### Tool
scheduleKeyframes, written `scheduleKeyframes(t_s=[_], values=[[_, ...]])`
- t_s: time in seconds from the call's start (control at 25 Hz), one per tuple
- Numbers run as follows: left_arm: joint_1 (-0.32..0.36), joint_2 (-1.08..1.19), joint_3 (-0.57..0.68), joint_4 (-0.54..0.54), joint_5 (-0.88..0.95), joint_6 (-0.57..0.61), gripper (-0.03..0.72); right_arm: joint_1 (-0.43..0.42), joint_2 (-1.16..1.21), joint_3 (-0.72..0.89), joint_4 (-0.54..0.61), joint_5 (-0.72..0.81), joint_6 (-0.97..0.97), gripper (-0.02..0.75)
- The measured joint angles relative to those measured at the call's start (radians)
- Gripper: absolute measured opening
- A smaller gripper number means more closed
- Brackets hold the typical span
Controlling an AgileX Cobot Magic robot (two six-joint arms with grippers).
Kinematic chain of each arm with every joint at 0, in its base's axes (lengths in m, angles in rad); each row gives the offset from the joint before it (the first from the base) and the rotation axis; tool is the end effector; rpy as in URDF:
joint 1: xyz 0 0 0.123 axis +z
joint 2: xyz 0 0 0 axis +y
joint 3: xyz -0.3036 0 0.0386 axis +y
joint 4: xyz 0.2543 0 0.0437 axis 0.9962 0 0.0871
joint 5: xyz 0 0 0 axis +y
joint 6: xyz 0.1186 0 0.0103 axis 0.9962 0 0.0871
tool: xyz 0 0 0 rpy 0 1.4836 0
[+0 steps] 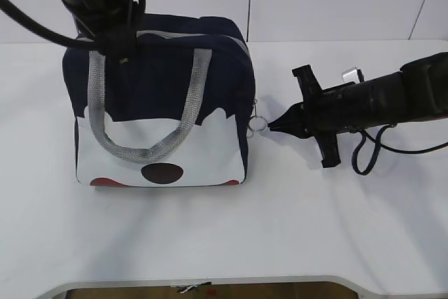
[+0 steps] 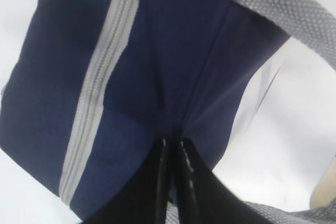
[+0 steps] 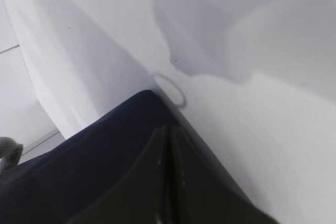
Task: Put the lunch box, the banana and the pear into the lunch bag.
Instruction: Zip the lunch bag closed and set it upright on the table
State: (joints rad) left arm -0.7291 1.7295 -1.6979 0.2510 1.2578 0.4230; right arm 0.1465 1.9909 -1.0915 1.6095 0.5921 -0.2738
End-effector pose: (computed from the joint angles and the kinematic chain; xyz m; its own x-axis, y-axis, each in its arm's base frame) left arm 0.3053 -0.2350 0.3448 -0.3276 0.9193 -0.2180 0.8439 0.3885 0.3701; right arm 0.4071 0.1272 0.1426 -0.6555 0.7207 0.2254 0.5670 0.2726 0.7773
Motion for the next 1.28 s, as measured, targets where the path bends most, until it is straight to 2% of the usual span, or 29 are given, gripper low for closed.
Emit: scheduleKeyframes(t_s=[0.2,0.36,0.6,0.68,0.84,0.92,1.0,1.2,1.28], values=[[0.0,0.0,0.0,-0.019,0.0,0.0,0.005,0.0,0.0,0.0,0.052,0.013,-0.096,0.034],[0.0,0.0,0.0,-0.051,0.002,0.0,0.005,-0.002,0.0,0.0,0.059,0.019,-0.191,0.125],[0.0,0.0,-0.002,-0.077,0.002,0.0,0.005,-0.062,-0.014,-0.018,0.099,0.061,-0.389,0.334],[0.0,0.0,-0.002,-0.091,0.002,0.0,0.005,-0.1,-0.014,-0.04,0.095,0.108,-0.472,0.367],[0.0,-0.002,-0.002,-0.166,0.005,0.0,0.005,-0.154,-0.014,-0.108,0.079,0.214,-0.636,0.381],[0.0,-0.002,-0.002,-0.211,0.005,0.0,0.005,-0.165,-0.016,-0.158,0.02,0.248,-0.688,0.382],[0.0,-0.002,-0.002,-0.251,0.005,0.0,0.005,-0.167,-0.021,-0.226,-0.093,0.269,-0.713,0.383],[0.0,-0.002,-0.002,-0.303,0.005,-0.002,0.004,-0.167,-0.055,-0.401,-0.473,0.311,-0.669,0.386],[0.0,-0.002,-0.002,-0.303,0.005,-0.002,0.003,-0.167,-0.067,-0.464,-0.584,0.33,-0.642,0.386]])
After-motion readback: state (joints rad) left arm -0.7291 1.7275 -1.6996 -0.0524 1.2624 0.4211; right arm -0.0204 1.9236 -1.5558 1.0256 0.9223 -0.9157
